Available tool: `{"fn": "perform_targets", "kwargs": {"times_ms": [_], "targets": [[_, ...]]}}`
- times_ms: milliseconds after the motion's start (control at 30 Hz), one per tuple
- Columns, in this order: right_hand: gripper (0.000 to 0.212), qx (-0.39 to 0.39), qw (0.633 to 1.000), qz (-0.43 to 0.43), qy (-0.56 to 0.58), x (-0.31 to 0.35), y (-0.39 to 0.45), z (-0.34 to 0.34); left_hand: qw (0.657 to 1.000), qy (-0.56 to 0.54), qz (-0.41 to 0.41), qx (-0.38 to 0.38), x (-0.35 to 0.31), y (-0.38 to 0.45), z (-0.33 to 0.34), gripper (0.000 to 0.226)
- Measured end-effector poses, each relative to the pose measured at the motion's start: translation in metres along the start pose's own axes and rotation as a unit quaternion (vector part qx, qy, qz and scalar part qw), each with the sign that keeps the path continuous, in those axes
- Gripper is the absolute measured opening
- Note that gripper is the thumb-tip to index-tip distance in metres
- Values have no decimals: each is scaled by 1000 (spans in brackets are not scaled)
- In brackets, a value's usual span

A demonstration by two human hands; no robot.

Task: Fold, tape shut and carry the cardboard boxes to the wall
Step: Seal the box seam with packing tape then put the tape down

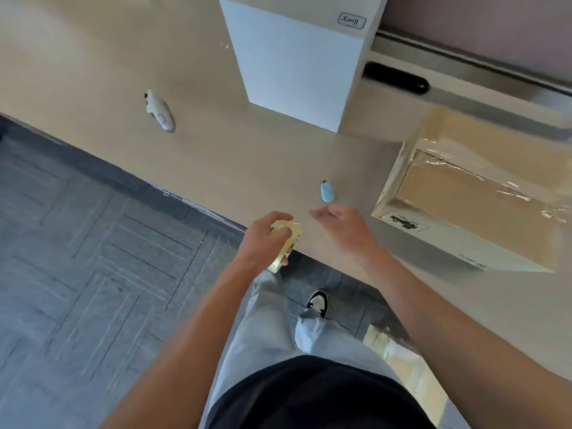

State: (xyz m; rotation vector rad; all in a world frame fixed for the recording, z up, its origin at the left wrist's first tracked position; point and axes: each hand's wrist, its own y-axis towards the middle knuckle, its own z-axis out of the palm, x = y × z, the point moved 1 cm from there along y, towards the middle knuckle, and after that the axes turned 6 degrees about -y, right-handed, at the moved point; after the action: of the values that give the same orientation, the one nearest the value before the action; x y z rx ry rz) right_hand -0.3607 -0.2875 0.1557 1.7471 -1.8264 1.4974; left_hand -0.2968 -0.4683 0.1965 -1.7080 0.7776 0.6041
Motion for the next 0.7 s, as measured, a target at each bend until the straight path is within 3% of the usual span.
{"fn": "perform_targets", "kwargs": {"times_ms": [100,167,367,533,700], "targets": [[11,80,997,-18,12,4,-23,-1,1000,-23,4,8,8,-22,12,39],[14,94,995,-12,9,1,-29,3,1000,-23,5,3,13,-33,17,40],[16,47,998,-35,-2,-3,-36,16,999,-1,6,-38,40,-48,9,54],[15,19,992,-103,-76,7,-35,36,997,31,1,-71,61,-48,-4,37],[13,23,985,-126,-118,16,-25,61,993,15,-13,-113,93,-24,-21,38]]}}
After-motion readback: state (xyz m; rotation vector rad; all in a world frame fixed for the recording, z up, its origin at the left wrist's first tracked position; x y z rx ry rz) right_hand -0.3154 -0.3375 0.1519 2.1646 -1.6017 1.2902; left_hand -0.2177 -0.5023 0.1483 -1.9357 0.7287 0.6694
